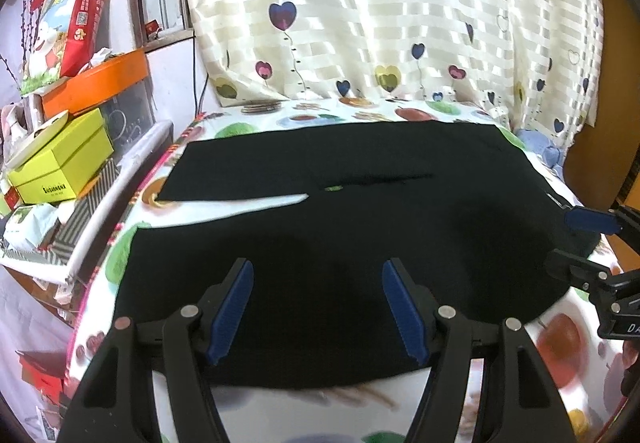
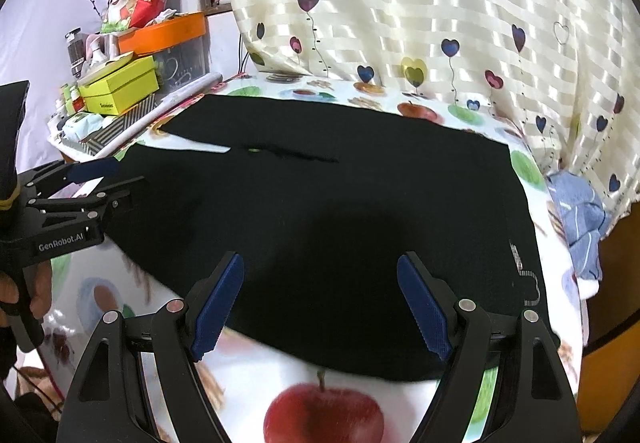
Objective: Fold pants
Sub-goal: 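Lower both tools onto the edge of the black pants, then close both tools on the pants edge and lift it off the table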
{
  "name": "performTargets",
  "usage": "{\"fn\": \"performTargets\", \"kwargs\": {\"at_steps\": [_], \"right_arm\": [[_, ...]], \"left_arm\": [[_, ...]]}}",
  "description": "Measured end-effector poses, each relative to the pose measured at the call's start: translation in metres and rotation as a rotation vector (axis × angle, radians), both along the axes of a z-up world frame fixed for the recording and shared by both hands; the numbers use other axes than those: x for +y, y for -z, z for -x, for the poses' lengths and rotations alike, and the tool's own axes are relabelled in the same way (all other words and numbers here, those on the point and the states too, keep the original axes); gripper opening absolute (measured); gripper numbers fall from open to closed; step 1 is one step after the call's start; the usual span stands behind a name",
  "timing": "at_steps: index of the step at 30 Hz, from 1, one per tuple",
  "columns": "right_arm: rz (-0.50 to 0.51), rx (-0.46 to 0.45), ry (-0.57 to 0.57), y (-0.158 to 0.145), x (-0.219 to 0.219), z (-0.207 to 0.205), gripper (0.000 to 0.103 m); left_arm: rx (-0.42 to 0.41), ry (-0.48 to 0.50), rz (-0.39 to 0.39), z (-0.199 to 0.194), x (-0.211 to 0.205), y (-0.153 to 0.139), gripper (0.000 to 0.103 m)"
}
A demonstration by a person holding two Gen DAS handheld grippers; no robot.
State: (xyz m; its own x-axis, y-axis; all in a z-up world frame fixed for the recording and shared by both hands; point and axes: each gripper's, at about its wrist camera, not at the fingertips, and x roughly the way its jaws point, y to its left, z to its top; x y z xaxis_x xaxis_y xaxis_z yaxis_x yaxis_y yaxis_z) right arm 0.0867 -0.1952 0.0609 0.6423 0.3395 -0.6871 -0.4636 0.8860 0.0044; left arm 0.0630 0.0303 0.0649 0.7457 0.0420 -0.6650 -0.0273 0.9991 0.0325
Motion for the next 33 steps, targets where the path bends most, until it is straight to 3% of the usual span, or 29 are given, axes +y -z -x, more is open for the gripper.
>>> {"fn": "performTargets", "kwargs": {"at_steps": [15, 21, 27, 33], "right_arm": [[0.023, 0.011, -0.057, 0.003, 0.008, -0.091, 0.079], [0.027, 0.061, -0.073, 0.01, 0.004, -0.154, 0.079], [0.001, 0.104, -0.082, 0.012, -0.003, -0.213, 0.079], [0.017, 0.14, -0.06, 0.021, -0.01, -0.271, 0.079]], "left_arm": [[0.02, -0.011, 0.005, -0.086, 0.044, 0.007, 0.069], [0.056, -0.024, 0.005, -0.141, 0.071, 0.016, 0.07], [0.094, 0.03, -0.022, -0.187, 0.085, 0.024, 0.07], [0.132, 0.004, -0.032, -0.236, 0.105, 0.034, 0.07]]}}
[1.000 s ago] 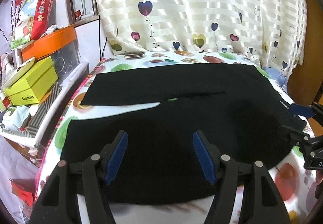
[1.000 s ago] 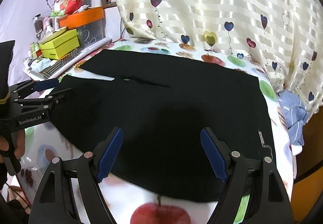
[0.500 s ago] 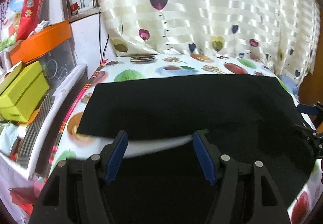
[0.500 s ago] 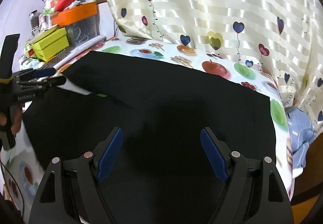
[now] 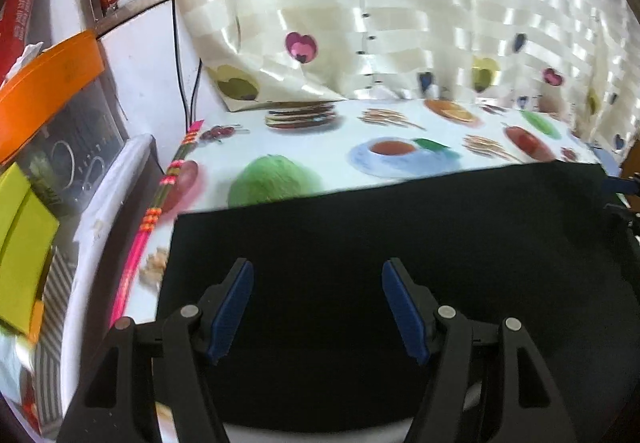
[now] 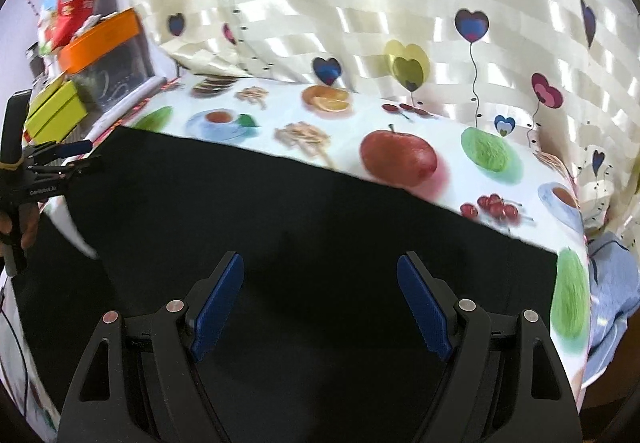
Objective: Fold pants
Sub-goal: 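Close both tools on the pants edge and lift it off the table, then carry the lifted edge over and lay it onto the rest of the pants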
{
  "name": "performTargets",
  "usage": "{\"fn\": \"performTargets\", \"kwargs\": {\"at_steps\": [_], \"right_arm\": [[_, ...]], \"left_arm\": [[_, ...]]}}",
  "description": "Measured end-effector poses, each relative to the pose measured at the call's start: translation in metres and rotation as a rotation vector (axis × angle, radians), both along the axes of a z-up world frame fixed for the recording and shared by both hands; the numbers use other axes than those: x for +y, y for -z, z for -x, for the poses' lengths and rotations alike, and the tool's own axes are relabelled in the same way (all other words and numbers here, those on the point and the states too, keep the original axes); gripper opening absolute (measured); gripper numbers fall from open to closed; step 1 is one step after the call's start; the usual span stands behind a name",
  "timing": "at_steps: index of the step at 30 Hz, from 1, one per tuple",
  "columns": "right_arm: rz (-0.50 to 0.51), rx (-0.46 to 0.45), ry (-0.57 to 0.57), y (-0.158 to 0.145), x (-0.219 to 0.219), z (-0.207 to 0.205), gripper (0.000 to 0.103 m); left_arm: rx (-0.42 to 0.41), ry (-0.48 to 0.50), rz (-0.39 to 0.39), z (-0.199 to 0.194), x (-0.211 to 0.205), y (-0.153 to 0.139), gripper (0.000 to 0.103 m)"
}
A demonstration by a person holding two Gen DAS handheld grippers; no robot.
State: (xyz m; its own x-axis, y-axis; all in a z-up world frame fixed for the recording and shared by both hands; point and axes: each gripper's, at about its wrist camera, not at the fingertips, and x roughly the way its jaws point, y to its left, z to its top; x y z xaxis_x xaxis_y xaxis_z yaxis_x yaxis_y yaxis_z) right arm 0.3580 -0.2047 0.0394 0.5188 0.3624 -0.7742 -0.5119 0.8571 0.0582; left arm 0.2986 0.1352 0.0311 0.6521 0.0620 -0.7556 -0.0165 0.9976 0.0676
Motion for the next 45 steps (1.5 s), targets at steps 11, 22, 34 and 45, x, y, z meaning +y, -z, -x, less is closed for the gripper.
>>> {"fn": "performTargets", "kwargs": {"at_steps": [11, 22, 34, 45], "right_arm": [[0.02, 0.069, -0.002, 0.023, -0.015, -0.07, 0.079], [0.081, 0.055, -0.036, 0.044, -0.008, -0.075, 0.079], [0.185, -0.023, -0.062, 0.038, 0.011, -0.059, 0.008], [0.132, -0.147, -0.05, -0.009, 0.006, -0.009, 0.008]], "left_arm": [[0.077, 0.01, -0.064, -0.05, 0.011, 0.03, 0.07], [0.078, 0.028, 0.011, -0.053, 0.018, 0.031, 0.067], [0.069, 0.116, -0.088, -0.048, -0.02, 0.029, 0.004], [-0.063, 0.105, -0.048, -0.005, -0.019, -0.019, 0.004]]}}
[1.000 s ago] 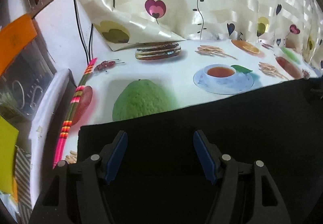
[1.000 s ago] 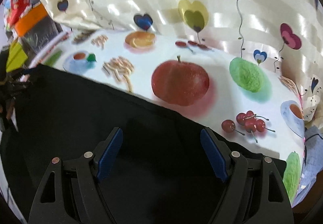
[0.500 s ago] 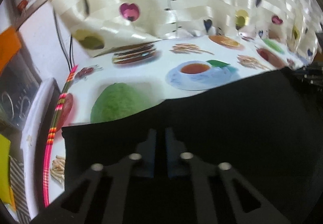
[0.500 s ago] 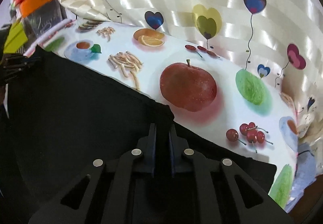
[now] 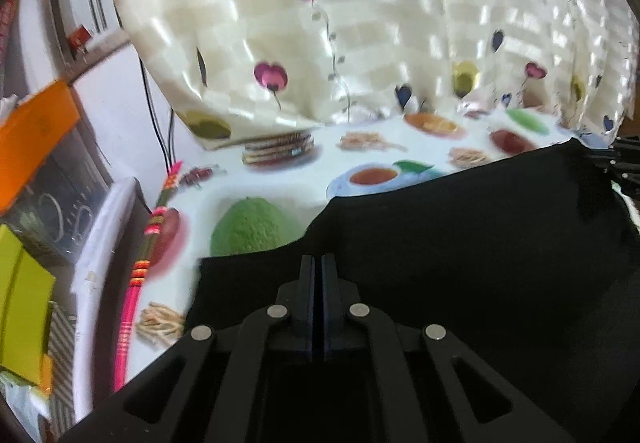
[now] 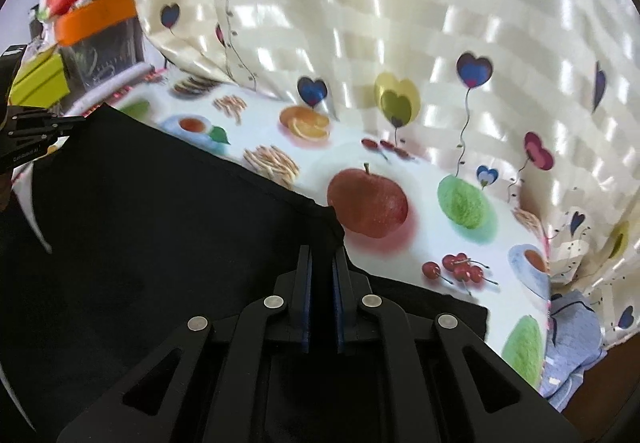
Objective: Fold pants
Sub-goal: 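Carry the lifted edge over and lay it onto the rest of the pants, then open both tools to release the folded edge and withdraw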
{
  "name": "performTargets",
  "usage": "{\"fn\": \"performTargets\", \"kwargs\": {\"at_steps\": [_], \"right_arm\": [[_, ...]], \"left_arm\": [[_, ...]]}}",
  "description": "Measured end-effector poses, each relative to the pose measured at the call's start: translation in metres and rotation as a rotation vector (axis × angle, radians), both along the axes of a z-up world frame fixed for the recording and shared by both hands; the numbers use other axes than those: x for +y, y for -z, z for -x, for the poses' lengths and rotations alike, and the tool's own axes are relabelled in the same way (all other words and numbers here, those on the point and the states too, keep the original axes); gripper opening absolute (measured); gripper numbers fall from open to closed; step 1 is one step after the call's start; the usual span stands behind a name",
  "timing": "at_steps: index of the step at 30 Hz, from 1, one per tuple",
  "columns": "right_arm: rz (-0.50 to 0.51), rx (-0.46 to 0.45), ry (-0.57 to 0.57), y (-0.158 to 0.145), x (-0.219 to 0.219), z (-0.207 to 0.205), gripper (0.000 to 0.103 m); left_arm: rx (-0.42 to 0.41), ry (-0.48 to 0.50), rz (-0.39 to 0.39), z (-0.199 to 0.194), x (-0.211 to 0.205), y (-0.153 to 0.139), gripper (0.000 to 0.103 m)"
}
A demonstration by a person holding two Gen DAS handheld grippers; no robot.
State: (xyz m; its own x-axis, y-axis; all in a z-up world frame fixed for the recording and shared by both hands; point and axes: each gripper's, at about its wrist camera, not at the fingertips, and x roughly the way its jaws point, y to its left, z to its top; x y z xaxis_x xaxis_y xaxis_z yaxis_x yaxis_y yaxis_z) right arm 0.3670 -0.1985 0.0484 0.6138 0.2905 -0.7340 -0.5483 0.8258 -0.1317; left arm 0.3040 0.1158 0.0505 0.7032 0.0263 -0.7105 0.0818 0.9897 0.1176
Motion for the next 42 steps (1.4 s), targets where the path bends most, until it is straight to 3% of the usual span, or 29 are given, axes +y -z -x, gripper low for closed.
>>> {"fn": "performTargets", "kwargs": {"at_steps": [7, 13, 20, 28, 36, 39, 41, 42], "right_arm": [[-0.097, -0.073, -0.003, -0.039, -0.017, 0.059, 0.008], [-0.133, -0.113, -0.024, -0.053, -0.032, 0.123, 0.008], [-0.144, -0.076, -0.029, -0.021, -0.042, 0.198, 0.008], [-0.175, 0.085, 0.076, 0.039, -0.063, 0.243, 0.011], [-0.231, 0.113, 0.135, 0.039, -0.08, 0.275, 0.027], [-0.273, 0.108, 0.161, 0.034, -0.089, 0.282, 0.041], [-0.301, 0.101, 0.187, 0.031, -0.095, 0.286, 0.044], [-0.313, 0.093, 0.201, 0.029, -0.098, 0.287, 0.044]], "left_arm": [[-0.084, 0.001, 0.075, 0.056, 0.003, -0.035, 0.004], [-0.139, 0.015, 0.112, 0.114, -0.002, -0.042, 0.004], [-0.128, 0.06, 0.131, 0.183, -0.02, -0.021, 0.004], [-0.05, 0.058, 0.167, 0.229, -0.03, 0.014, 0.005], [-0.003, 0.009, 0.249, 0.264, -0.019, 0.031, 0.007], [-0.028, -0.034, 0.281, 0.279, -0.011, 0.026, 0.014], [-0.055, -0.072, 0.299, 0.282, -0.004, 0.019, 0.036], [-0.073, -0.089, 0.311, 0.282, -0.002, 0.014, 0.041]]}}
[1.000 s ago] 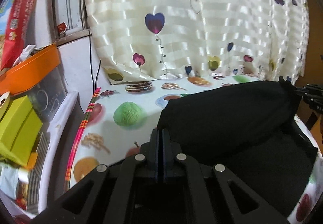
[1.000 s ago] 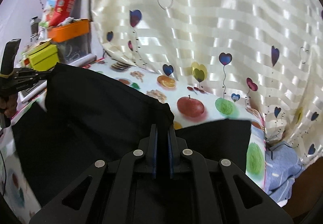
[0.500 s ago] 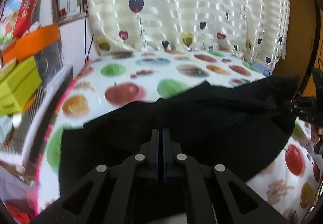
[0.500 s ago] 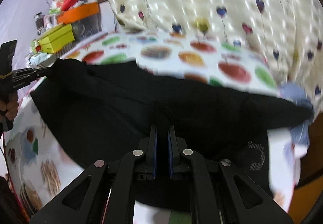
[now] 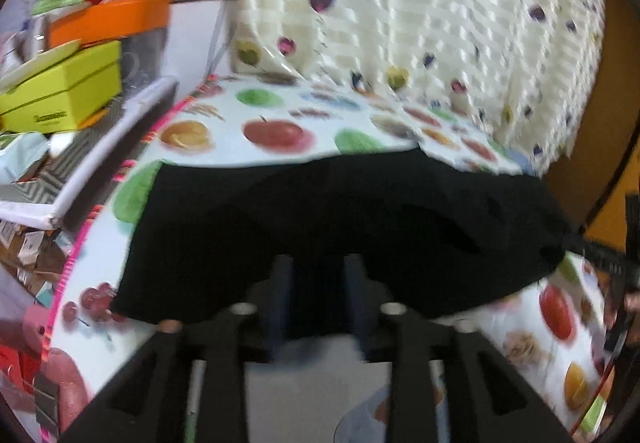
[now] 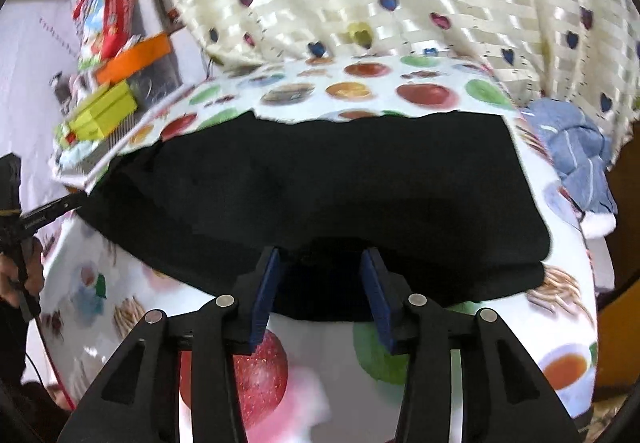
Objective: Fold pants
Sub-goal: 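Open both tools to release the folded edge and withdraw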
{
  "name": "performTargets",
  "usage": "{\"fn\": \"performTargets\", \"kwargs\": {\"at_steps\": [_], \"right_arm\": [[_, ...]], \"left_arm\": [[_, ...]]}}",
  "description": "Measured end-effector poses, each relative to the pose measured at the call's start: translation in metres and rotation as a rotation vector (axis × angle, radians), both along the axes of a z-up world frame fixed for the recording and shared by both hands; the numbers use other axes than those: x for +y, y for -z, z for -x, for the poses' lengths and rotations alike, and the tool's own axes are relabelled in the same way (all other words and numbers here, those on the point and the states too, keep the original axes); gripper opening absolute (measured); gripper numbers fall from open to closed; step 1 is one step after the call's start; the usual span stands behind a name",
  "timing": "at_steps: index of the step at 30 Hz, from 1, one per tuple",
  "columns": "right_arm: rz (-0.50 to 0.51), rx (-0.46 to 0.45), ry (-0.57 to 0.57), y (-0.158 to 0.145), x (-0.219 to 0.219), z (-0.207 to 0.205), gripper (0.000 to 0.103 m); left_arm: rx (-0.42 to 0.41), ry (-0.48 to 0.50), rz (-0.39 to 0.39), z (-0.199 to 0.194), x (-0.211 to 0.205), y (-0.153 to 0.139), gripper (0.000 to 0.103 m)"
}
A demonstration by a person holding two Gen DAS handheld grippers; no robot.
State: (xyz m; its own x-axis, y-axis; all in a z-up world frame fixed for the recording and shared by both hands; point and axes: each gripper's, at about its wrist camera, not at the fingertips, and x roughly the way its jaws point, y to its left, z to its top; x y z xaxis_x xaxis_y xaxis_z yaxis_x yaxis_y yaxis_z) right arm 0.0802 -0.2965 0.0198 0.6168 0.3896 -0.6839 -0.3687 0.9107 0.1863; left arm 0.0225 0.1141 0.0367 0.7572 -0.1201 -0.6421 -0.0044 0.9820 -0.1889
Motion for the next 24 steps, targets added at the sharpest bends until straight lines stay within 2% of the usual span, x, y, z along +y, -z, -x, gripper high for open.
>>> {"fn": "performTargets", "kwargs": {"at_steps": [1, 2, 6, 10, 17, 19, 21, 22, 24], "right_arm": [[-0.016, -0.01, 0.021, -0.003, -0.004, 0.001, 0.044], [-0.027, -0.018, 0.036, -0.005, -0.006, 0.002, 0.044], [-0.057, -0.042, 0.1, -0.009, -0.015, 0.0, 0.044], [-0.086, -0.03, 0.184, -0.008, -0.03, -0.007, 0.044], [-0.146, 0.002, 0.327, -0.001, -0.068, -0.011, 0.044], [-0.148, 0.005, 0.349, 0.001, -0.074, -0.012, 0.044], [-0.153, 0.007, 0.379, 0.002, -0.079, -0.014, 0.044], [-0.156, 0.006, 0.388, 0.002, -0.08, -0.014, 0.044], [-0.168, 0.0, 0.401, 0.0, -0.082, -0.014, 0.044]], "left_arm": [[-0.011, -0.012, 0.01, -0.002, 0.002, -0.004, 0.049], [-0.017, -0.023, 0.016, -0.007, 0.001, -0.008, 0.051], [0.003, -0.033, 0.002, -0.04, -0.011, -0.015, 0.051], [0.051, -0.041, -0.072, -0.08, -0.033, -0.008, 0.051], [0.202, -0.064, -0.177, -0.11, -0.05, 0.032, 0.051], [0.165, -0.069, -0.238, -0.104, -0.054, 0.035, 0.051], [0.152, -0.067, -0.236, -0.101, -0.055, 0.034, 0.027], [0.148, -0.075, -0.253, -0.099, -0.056, 0.033, 0.009], [0.136, -0.095, -0.247, -0.096, -0.052, 0.03, 0.007]]}}
